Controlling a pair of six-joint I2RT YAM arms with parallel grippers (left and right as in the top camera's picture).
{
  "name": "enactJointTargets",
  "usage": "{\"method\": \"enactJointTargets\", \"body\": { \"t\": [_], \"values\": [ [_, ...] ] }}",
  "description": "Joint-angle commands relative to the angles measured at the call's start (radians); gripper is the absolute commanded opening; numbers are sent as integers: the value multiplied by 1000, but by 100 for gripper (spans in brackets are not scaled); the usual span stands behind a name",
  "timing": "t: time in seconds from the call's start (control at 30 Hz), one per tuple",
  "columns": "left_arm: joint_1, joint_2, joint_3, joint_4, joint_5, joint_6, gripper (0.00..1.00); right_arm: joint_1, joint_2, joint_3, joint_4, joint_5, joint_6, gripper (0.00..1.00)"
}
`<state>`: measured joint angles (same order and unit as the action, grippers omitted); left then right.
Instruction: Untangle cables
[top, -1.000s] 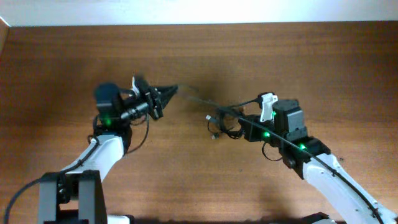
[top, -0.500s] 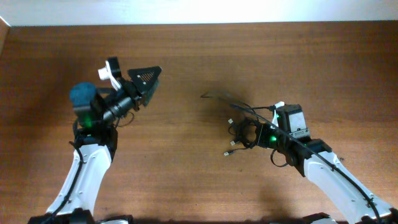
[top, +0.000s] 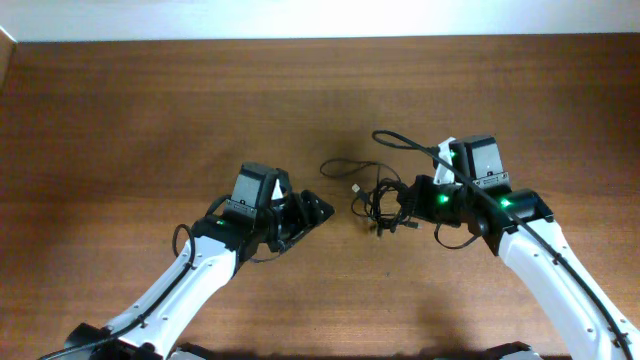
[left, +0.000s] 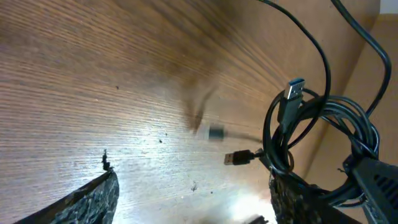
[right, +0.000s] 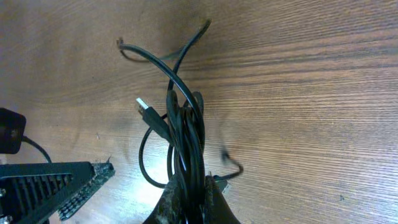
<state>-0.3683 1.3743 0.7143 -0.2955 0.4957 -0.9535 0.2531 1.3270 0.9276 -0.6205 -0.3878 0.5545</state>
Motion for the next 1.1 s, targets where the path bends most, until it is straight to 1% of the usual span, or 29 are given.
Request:
{"method": "enactJointTargets", "body": {
  "t": [0.0,0.03,0.07,0.1,0.13,0.17,0.2,0.23,0.27,0.3,0.33,0.4,0.43,0.47,0.5,0.53,0.57,0.63,0.7,0.73,0.77,0.8,0.83,0.9,0.93,0.97,1.0,1.03,1.07],
  "values": [
    [-3,-6,8,110,-18,-3,92,58,-8,17,3,-50,-139,4],
    [-3,-5,8,155,-26,-3,96,95,-8,17,4,-50,-251,4],
    [-3,2,8,175,-47,-3,97,124,-8,17,-13,-37,-364,4],
    [-3,21,8,183,-48,-4,97,134,-7,16,-82,85,-372,4],
    [-5,47,8,183,-34,-4,93,134,-7,16,-114,159,-372,4],
    [-10,66,8,183,-16,-20,88,134,-7,16,-124,182,-387,4],
    [-23,100,8,183,13,-66,66,134,-6,16,-117,188,-394,4],
    [-33,142,8,183,96,-153,57,134,0,16,-116,216,-394,4],
    [-33,162,8,183,206,-196,53,134,12,16,-113,217,-394,4],
    [-33,162,8,184,238,-221,52,134,23,16,-108,216,-394,4],
    [-51,162,8,210,218,-222,45,134,40,16,-98,216,-393,4],
    [-142,162,8,226,19,-219,46,134,46,16,-95,201,-390,4],
    [-180,163,8,240,-97,-220,51,134,46,16,-94,177,-389,4],
    [-218,163,8,268,-199,-220,52,134,45,16,-95,155,-390,4],
    [-241,163,8,303,-237,-220,53,134,45,16,-95,152,-389,4],
    [-257,163,8,341,-294,-220,58,134,45,16,-95,152,-390,4],
    [-258,165,8,359,-341,-220,60,138,45,16,-95,153,-390,4],
    [-258,183,8,399,-381,-220,53,166,45,16,-94,153,-390,4],
    [-258,246,8,480,-347,-221,51,187,45,16,-94,156,-390,4],
    [-258,284,8,528,-303,-221,51,187,45,16,-94,156,-390,4],
    [-258,304,8,548,-290,-222,51,187,45,16,-95,156,-389,4],
    [-258,331,8,553,-282,-261,51,187,45,16,-95,156,-389,4],
    [-258,349,8,557,-278,-284,53,187,45,16,-95,156,-389,4],
    [-258,361,8,581,-244,-293,52,187,45,16,-95,156,-389,4],
    [-261,361,8,599,-236,-293,44,187,45,16,-95,156,-389,4],
    [-262,361,8,601,-224,-293,14,187,45,16,-95,156,-390,4],
    [-254,361,8,601,-224,-292,0,187,45,16,-97,156,-390,4],
    [-220,358,8,601,-204,-291,0,187,45,16,-98,157,-390,4],
    [-165,341,8,602,-130,-291,0,187,46,16,-98,159,-389,4]
  ]
}}
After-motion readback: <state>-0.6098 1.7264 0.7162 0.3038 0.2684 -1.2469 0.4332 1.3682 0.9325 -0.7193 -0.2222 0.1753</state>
